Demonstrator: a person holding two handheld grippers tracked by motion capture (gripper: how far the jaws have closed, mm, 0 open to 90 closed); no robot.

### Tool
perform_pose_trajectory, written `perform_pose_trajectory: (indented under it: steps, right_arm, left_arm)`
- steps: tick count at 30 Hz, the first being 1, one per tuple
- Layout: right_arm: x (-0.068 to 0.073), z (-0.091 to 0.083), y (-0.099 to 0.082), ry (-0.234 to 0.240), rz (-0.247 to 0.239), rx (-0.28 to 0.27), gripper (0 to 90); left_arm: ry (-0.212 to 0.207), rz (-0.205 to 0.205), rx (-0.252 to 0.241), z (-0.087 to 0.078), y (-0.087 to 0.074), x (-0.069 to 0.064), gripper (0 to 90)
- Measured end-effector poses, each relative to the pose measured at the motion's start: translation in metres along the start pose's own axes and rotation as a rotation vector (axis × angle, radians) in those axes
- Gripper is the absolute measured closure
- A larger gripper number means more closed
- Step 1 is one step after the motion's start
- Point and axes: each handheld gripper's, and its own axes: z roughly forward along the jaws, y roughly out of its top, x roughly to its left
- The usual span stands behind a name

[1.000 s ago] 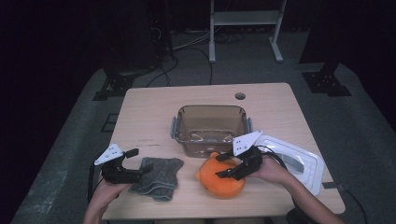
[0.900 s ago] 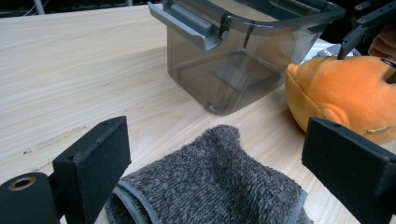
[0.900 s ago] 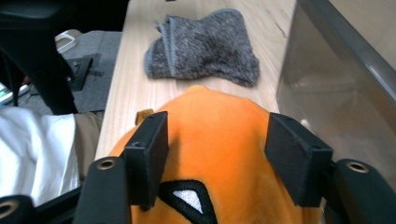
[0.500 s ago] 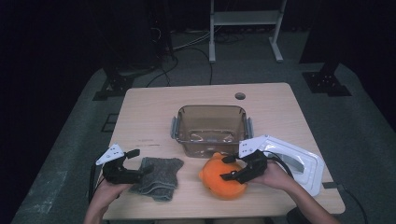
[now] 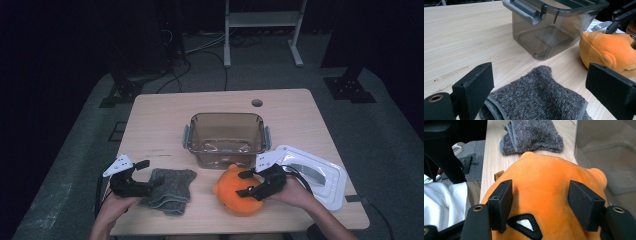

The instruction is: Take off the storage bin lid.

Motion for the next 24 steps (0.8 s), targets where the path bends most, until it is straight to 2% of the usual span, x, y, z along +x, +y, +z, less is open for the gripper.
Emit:
perform_pose_trajectory:
  steps: [10,18,24]
  right_arm:
    - [0.0028,0.0034,-0.0036,0.007,0.004,0.029,47.8]
    - [0.0043,0.0043,-0.0028,0.007,-0.033,0.036,60.1]
    - [0.0021,0.0031,0.0009,0.050,-0.035,0.033,70.7]
  left_arm:
    - [0.007,0.005,0.003,0.0008,-0.0004,0.0001,7.2]
    - [0.009,0.005,0.007,0.0011,-0.0008,0.0002,7.2]
    - [0.012,0.008,0.005,0.0007,-0.0005,0.0007,7.1]
